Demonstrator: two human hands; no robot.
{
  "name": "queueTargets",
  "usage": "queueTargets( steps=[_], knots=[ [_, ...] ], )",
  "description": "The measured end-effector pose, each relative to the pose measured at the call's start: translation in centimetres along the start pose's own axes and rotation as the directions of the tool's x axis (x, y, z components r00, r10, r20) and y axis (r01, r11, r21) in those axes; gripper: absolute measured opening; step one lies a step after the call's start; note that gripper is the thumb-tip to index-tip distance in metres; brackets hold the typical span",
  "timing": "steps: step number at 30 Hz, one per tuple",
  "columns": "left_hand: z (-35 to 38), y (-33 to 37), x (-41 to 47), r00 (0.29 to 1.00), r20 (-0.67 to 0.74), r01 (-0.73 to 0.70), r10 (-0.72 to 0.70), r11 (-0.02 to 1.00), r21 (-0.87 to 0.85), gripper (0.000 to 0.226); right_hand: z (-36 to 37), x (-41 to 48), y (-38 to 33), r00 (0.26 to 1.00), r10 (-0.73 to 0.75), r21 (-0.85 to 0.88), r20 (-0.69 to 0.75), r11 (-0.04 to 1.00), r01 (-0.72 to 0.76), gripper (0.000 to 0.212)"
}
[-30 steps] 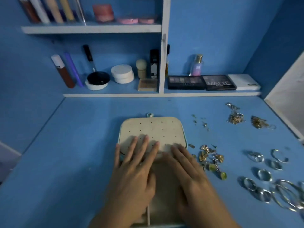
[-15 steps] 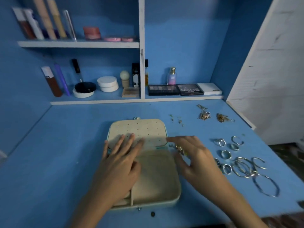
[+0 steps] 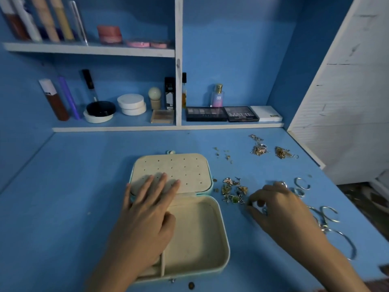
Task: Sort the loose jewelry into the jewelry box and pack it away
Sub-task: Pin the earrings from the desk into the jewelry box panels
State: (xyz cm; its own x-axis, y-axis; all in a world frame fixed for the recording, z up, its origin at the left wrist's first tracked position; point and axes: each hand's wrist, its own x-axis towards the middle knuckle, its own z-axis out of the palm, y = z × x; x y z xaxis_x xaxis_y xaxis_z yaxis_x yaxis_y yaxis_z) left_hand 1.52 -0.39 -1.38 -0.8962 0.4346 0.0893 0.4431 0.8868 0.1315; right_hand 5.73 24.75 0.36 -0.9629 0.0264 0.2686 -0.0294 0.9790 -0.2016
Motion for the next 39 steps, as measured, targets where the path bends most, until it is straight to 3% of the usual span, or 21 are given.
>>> queueTargets(
  steps=[3,5,8,10,13,17,20,23,26,34,39],
  knots=[
    [-1.5,0.2,0.7,0.998,0.0,0.063,-0.065,0.967,-0.247,0.076,-1.4,0.9,-0.3,0.989,0.01,0.229,-0.149,0.973,0.025,0.012],
    [-3.1,0.1,2.3,0.991,-0.099,0.042,-0.09,0.911,-0.409,0.076,-2.2,2.6,-1.3,0.988,0.038,0.482,-0.148,0.875,0.038,0.011],
    [-4.2,-0.2,6.7,0.984,-0.177,-0.038,-0.035,0.918,-0.394,0.042,-1.3,6.1,-3.1,0.993,0.092,0.759,-0.07,0.651,-0.007,0.009],
    [-3.7,-0.4,9.6,0.997,-0.071,-0.049,0.025,0.928,-0.369,0.042,0.0,8.3,-4.0,0.989,0.146,0.839,-0.039,0.543,-0.046,0.009],
    [-1.9,-0.9,11.6,0.999,0.013,-0.036,0.044,0.921,-0.388,0.039,2.0,9.8,-4.5,0.982,0.185,0.877,-0.033,0.476,-0.06,0.01],
    [-0.8,-1.1,11.6,0.998,-0.051,-0.065,0.048,0.912,-0.405,0.035,2.8,9.5,-4.2,0.985,0.167,0.855,-0.054,0.518,-0.041,0.008],
    [-0.9,-1.0,11.5,0.983,-0.178,-0.108,0.035,0.901,-0.42,0.033,2.5,9.3,-4.2,0.979,0.173,0.83,-0.112,0.558,-0.003,0.008],
    [-1.1,-0.6,11.2,0.929,-0.367,-0.191,0.036,0.899,-0.395,0.036,2.5,9.0,-4.3,0.975,0.129,0.752,-0.183,0.657,0.054,0.012],
    [-1.4,-0.4,10.9,0.867,-0.495,-0.239,0.053,0.917,-0.321,0.038,2.7,8.8,-4.6,0.967,0.116,0.716,-0.228,0.693,0.086,0.003],
    [-2.3,0.2,10.3,0.821,-0.562,-0.272,0.1,0.935,-0.229,0.032,2.4,8.5,-4.8,0.973,0.099,0.775,-0.211,0.623,0.105,0.002],
    [-2.5,0.3,10.1,0.808,-0.578,-0.294,0.111,0.927,-0.233,0.034,2.9,8.5,-5.0,0.958,0.104,0.738,-0.269,0.661,0.135,0.011]
  ],
)
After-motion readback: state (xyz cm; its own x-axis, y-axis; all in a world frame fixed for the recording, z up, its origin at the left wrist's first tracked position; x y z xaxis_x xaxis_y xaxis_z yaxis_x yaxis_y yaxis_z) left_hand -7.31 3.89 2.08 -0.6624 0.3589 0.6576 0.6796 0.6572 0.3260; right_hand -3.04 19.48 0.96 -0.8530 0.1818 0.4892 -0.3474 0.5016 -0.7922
